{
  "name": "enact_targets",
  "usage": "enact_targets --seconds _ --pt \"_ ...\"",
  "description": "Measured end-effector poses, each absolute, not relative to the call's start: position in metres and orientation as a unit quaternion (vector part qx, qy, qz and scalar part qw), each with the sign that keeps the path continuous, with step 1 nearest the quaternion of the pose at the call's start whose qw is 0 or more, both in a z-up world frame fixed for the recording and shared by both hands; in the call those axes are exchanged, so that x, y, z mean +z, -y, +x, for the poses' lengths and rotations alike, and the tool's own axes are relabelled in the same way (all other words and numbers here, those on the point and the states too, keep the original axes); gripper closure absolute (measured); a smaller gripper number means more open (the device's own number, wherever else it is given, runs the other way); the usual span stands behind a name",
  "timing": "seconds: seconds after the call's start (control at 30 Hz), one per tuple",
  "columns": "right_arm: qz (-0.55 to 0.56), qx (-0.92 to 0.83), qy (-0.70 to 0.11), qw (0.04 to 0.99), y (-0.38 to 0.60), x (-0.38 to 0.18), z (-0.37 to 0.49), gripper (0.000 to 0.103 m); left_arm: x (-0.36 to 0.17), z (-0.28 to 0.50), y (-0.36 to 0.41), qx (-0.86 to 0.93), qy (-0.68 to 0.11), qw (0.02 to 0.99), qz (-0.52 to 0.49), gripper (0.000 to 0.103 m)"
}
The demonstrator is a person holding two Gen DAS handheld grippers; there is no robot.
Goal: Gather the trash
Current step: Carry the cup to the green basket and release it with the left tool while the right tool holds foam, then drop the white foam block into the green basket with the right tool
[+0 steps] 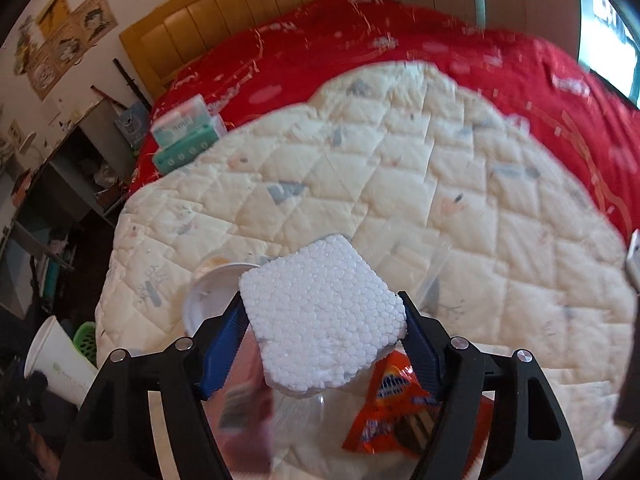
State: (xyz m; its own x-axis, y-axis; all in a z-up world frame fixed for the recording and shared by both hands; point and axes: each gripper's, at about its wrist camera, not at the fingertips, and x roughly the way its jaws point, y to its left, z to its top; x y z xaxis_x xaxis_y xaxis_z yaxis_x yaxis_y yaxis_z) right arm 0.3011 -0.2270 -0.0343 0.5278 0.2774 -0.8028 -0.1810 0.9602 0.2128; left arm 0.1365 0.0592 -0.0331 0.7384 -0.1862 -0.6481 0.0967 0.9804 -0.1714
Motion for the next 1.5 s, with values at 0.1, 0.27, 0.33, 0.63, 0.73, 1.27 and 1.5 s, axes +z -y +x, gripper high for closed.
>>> enact_targets --seconds 0.1,0.27,0.33,0.63,0.73,1.27,1.5 --pt "0.049 0.142 -0.452 0.879 0.223 -0.013 0.282 0.033 -0.029 0.124 -0.075 -0.059 -0.353 0.931 -0.072 0.051" --pt "0.054 0.158 -0.439 0.883 0.214 0.011 0.248 0.033 -0.024 0.102 -0.103 -0.018 -0.354 0.932 -0.069 0.051" --pt "0.047 0.162 -0.435 0.885 0.205 0.016 0.234 0.033 -0.024 0.094 -0.117 0.006 -0.356 0.933 -0.060 0.051" --pt "0.036 0.213 -0.419 0.882 0.155 0.033 0.175 0.033 -0.046 0.062 -0.194 0.103 -0.390 0.913 -0.065 0.051" --pt "0.023 0.224 -0.415 0.882 0.136 0.034 0.162 0.033 -0.057 0.057 -0.212 0.127 -0.404 0.903 -0.065 0.051" --pt "-0.009 0.298 -0.416 0.859 0.036 0.026 0.133 0.033 -0.099 0.048 -0.271 0.180 -0.452 0.868 -0.095 0.028" --pt "-0.025 0.329 -0.423 0.844 -0.009 0.010 0.127 0.033 -0.088 0.030 -0.286 0.188 -0.434 0.873 -0.118 0.027"
